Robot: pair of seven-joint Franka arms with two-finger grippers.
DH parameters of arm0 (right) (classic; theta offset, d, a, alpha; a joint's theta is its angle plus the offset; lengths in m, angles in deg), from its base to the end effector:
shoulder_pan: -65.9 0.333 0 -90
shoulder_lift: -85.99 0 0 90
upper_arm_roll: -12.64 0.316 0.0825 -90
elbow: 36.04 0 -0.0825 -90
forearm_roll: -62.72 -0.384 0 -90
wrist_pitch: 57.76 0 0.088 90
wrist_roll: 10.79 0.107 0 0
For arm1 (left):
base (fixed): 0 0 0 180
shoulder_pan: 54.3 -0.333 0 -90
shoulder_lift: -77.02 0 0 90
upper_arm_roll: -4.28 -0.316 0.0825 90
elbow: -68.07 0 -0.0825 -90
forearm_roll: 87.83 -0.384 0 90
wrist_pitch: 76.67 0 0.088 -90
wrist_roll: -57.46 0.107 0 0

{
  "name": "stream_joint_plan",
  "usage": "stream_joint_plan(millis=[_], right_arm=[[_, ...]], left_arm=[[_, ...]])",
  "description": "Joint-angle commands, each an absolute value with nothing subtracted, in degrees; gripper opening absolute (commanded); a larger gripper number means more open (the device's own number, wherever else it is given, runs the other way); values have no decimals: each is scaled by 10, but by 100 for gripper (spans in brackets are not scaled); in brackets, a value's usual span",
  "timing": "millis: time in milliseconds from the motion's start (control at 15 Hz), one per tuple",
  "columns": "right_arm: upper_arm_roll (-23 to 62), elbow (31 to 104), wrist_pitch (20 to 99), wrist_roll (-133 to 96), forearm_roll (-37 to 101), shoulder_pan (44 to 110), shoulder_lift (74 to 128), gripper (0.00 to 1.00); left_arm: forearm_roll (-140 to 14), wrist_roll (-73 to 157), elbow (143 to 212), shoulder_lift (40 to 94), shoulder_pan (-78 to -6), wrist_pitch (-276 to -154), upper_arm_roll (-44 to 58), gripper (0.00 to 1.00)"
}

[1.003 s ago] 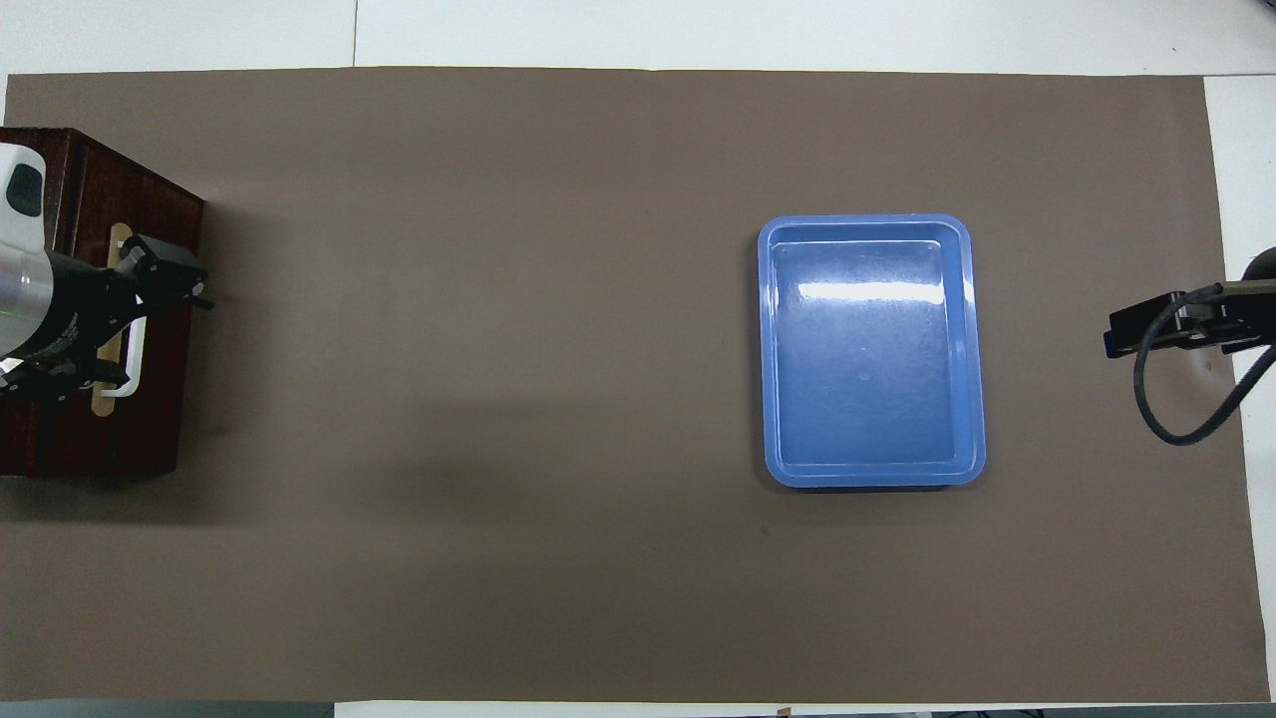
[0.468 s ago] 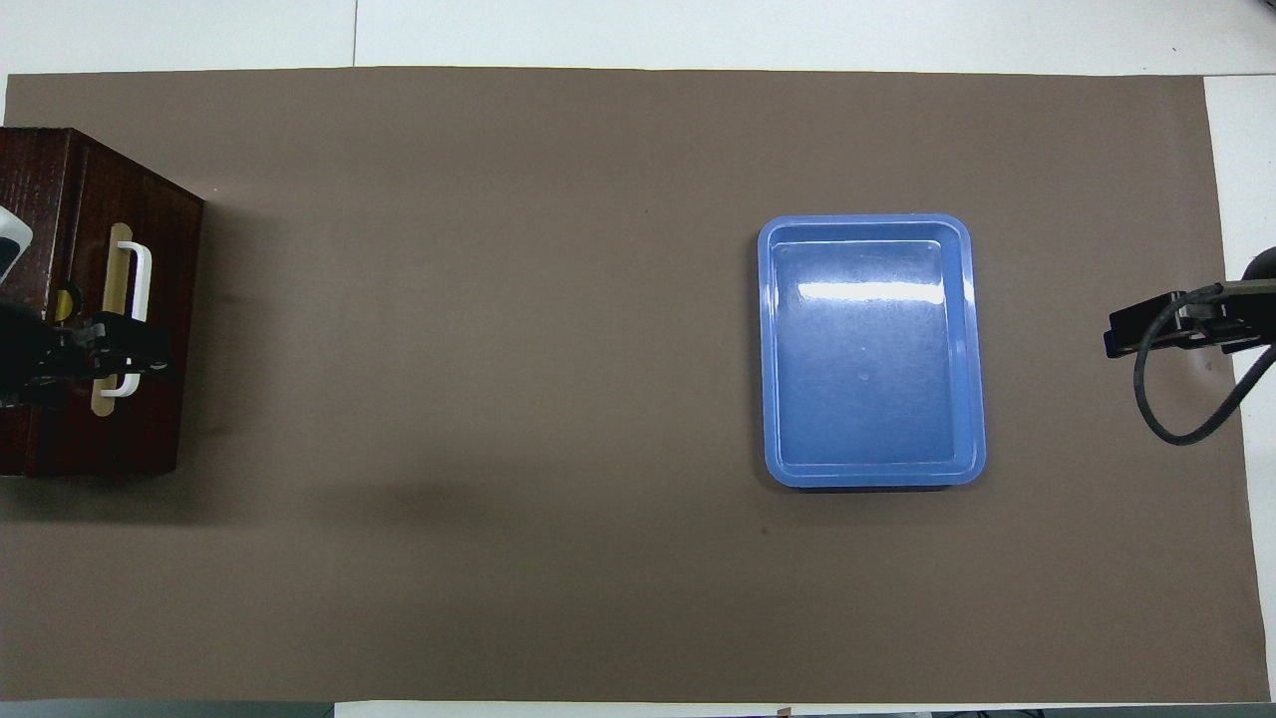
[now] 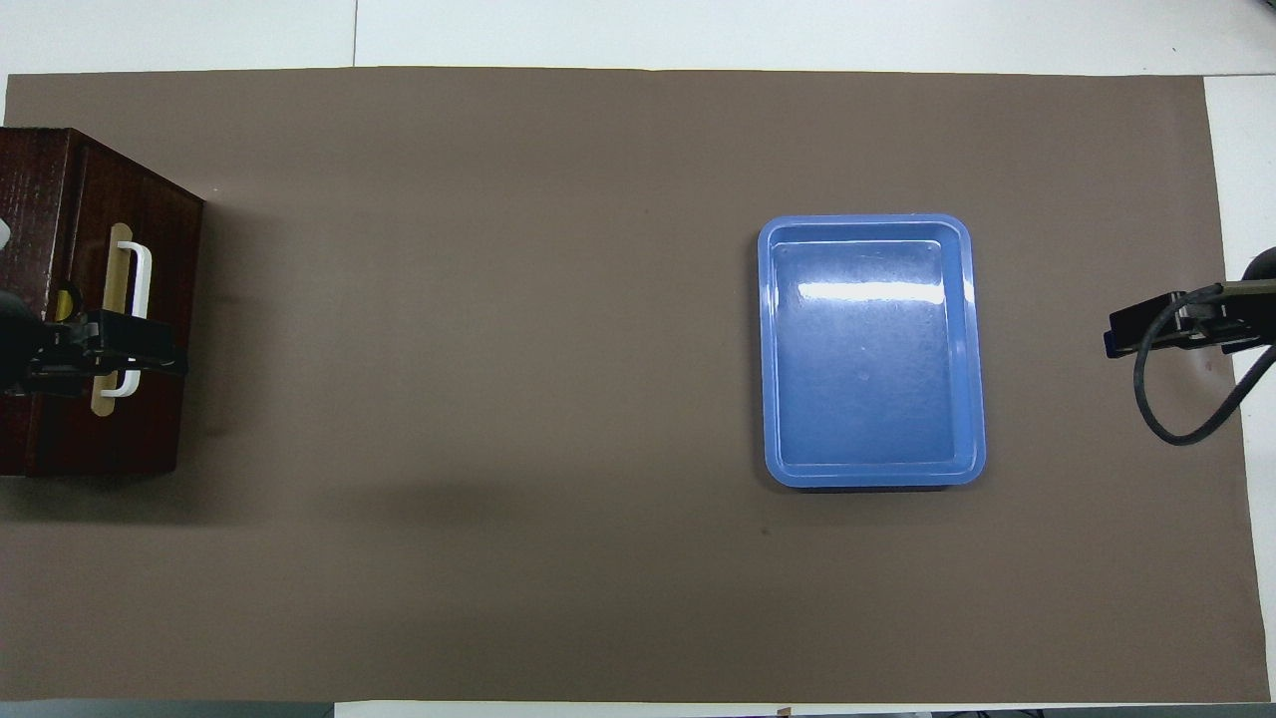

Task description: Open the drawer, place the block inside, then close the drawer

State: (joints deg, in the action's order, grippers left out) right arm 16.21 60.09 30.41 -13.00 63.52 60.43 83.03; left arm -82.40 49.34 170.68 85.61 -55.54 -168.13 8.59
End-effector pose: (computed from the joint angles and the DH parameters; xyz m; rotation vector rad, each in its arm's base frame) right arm 0.5321 -0.0184 0.5997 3.1245 0.0084 -0.1375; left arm 0.5051 -0.0396 0.6025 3.0585 0.1435 -0.0811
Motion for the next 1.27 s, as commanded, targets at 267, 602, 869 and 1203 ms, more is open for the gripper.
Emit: stream_joint_plan(millis=[267,602,869,1203], right_arm=[[169,608,301,-122,647,598,821,100],[169,608,301,-122,646,598,821,100],[169,608,301,-122,646,598,821,100],[169,608,301,-122,646,598,821,100]], left_arm=[[-863,512,1574,756,-554,-1605,93,100],[-861,549,1611,772,-539,-1617,92,100],[-861,553,1611,774,-533,-1615,92,100],[-862,576,1611,771,-533,-1661,91,100]])
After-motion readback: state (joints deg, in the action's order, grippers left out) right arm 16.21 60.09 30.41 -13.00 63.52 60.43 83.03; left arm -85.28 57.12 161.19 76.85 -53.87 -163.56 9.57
